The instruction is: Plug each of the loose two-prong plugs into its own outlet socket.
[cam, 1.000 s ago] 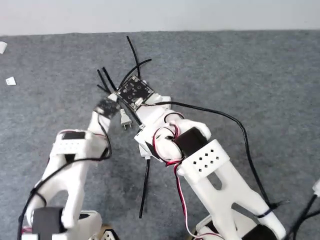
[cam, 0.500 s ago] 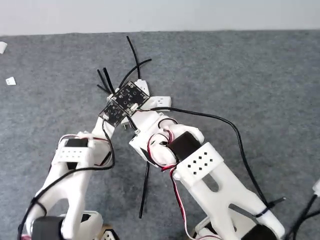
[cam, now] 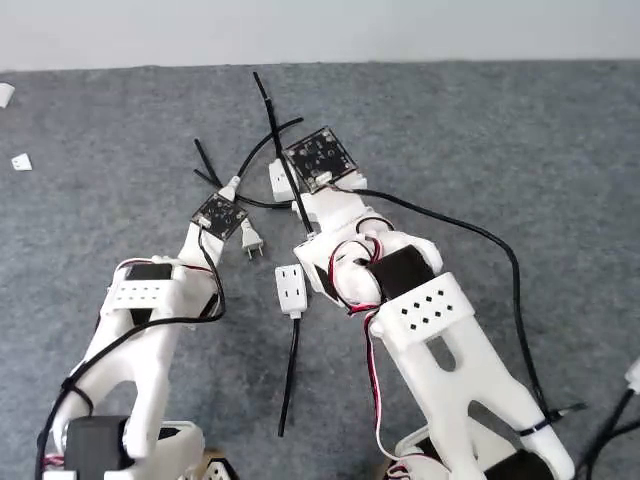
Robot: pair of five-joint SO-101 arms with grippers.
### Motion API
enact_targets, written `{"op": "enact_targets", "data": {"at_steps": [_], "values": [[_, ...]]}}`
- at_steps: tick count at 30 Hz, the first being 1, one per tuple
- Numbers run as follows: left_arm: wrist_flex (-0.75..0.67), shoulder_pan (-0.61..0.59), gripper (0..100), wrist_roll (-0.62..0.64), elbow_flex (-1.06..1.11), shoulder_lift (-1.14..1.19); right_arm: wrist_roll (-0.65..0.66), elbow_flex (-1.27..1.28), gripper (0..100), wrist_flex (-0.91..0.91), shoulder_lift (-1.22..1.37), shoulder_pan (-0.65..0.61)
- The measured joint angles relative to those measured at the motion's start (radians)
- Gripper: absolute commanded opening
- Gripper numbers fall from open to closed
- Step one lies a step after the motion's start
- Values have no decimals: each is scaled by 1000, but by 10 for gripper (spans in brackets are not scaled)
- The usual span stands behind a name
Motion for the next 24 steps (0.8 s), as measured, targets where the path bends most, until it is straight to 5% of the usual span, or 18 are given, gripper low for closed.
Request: {"op": "enact_targets", "data": {"at_steps": [8, 24], "values": [[0, -2, 13, 9, 3, -3, -2, 0, 9, 6, -71, -147], [0, 17, 13, 3, 2, 6, -2, 80, 9, -138, 63, -219]]}}
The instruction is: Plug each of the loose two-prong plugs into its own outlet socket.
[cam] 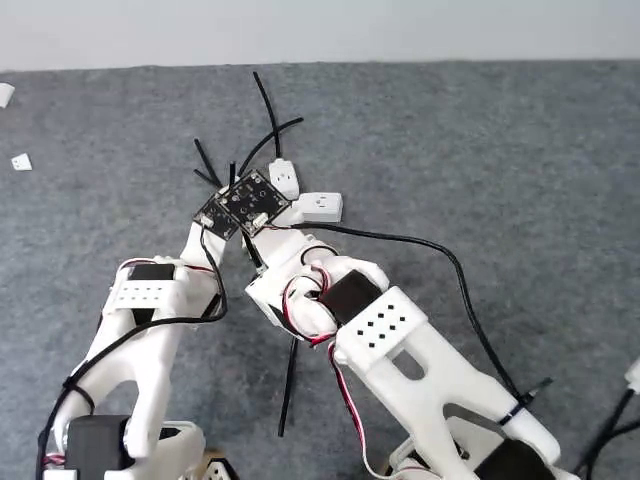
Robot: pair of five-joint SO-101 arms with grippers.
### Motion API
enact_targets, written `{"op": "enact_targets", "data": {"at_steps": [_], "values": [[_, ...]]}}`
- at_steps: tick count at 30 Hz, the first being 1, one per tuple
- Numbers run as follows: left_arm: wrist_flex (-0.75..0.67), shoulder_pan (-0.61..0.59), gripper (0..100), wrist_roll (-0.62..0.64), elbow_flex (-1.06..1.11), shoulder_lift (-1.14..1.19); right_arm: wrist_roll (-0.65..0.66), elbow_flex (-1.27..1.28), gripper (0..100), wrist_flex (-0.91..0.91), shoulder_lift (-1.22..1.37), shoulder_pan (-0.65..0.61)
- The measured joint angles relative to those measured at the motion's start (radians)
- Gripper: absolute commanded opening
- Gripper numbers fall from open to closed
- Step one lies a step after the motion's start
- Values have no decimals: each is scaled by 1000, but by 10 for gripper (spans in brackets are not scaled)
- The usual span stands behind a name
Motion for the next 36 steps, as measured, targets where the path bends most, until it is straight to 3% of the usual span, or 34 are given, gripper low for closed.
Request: {"op": "enact_targets", "data": {"at_steps": [5, 13, 17, 22, 30, 36], "values": [[25, 14, 13, -52, 14, -12, 5, 0, 9, -11, 8, 0], [-32, 69, 13, -98, 258, -307, 17, 0, 9, -11, 9, -6], [-58, 69, 13, -87, 272, -338, 17, 0, 9, -11, 8, -6], [-143, 17, 13, 34, 258, -292, -2, 0, 9, -11, 8, 38], [-295, -89, 13, 384, 241, -298, -57, 69, 9, -114, 8, 120], [-387, -112, 13, 470, 285, -368, -95, 147, 9, -269, 9, 143]]}}
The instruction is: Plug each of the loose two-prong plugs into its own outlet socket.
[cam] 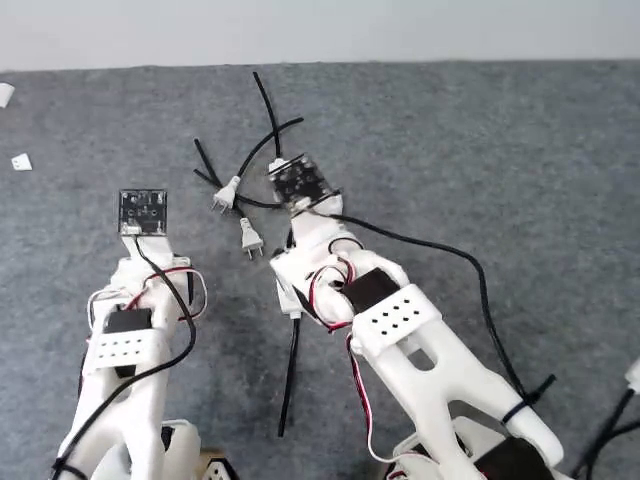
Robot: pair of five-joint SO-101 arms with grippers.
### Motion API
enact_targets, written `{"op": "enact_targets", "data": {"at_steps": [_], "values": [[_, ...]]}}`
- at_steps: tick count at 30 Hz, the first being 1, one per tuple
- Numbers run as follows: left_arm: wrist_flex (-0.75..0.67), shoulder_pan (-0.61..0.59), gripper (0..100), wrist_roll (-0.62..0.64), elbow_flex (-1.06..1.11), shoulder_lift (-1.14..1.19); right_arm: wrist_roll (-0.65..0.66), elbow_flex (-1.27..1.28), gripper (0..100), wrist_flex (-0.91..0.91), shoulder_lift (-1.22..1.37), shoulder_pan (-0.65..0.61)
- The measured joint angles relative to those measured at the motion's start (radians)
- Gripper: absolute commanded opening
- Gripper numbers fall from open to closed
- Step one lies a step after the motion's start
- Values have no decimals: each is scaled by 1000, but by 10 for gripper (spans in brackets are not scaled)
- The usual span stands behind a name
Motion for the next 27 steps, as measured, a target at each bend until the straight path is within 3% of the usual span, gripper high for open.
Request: {"op": "enact_targets", "data": {"at_steps": [7, 27], "values": [[-12, -8, 13, 17, 0, -6, -23, 2, 9, -80, 95, 57], [-12, -41, 13, 17, 0, -6, -41, 2, 9, -98, 146, 35]]}}
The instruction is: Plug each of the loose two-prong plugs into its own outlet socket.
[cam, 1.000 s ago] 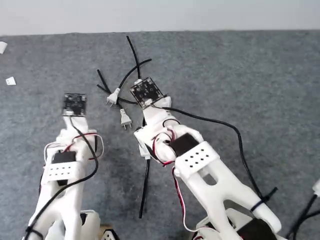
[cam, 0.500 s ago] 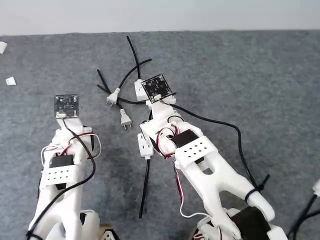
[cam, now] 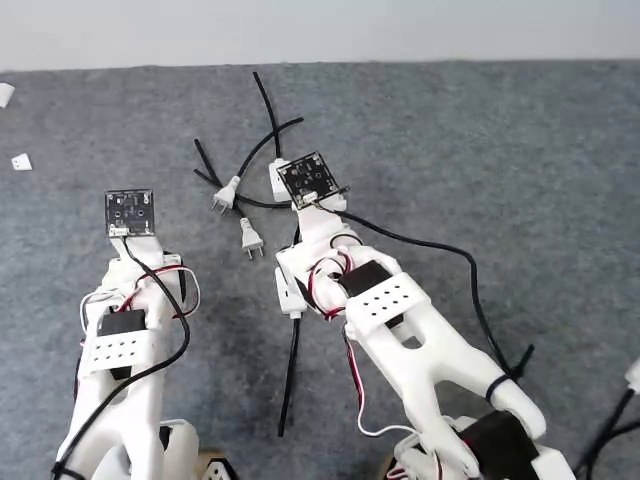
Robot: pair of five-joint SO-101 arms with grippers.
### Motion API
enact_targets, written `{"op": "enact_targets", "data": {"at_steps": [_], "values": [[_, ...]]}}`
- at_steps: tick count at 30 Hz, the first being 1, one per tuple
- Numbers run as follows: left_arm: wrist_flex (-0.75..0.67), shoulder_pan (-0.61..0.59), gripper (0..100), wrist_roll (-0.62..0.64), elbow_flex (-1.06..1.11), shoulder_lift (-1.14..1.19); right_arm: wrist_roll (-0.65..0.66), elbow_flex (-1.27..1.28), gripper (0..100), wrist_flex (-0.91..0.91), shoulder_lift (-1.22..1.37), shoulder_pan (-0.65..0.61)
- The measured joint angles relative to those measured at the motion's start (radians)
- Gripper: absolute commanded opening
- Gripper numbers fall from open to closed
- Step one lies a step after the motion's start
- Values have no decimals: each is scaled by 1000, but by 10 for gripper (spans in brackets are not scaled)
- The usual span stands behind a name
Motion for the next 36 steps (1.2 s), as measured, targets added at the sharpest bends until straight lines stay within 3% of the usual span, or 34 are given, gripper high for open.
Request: {"op": "enact_targets", "data": {"at_steps": [22, 30, 36], "values": [[0, 0, 13, 0, 0, 0, -15, -2, 9, -6, 101, -6], [0, 0, 13, 0, 0, 0, 8, -11, 9, 34, 118, -34], [0, 0, 13, 0, 0, 0, 23, -87, 9, 160, 163, -38]]}}
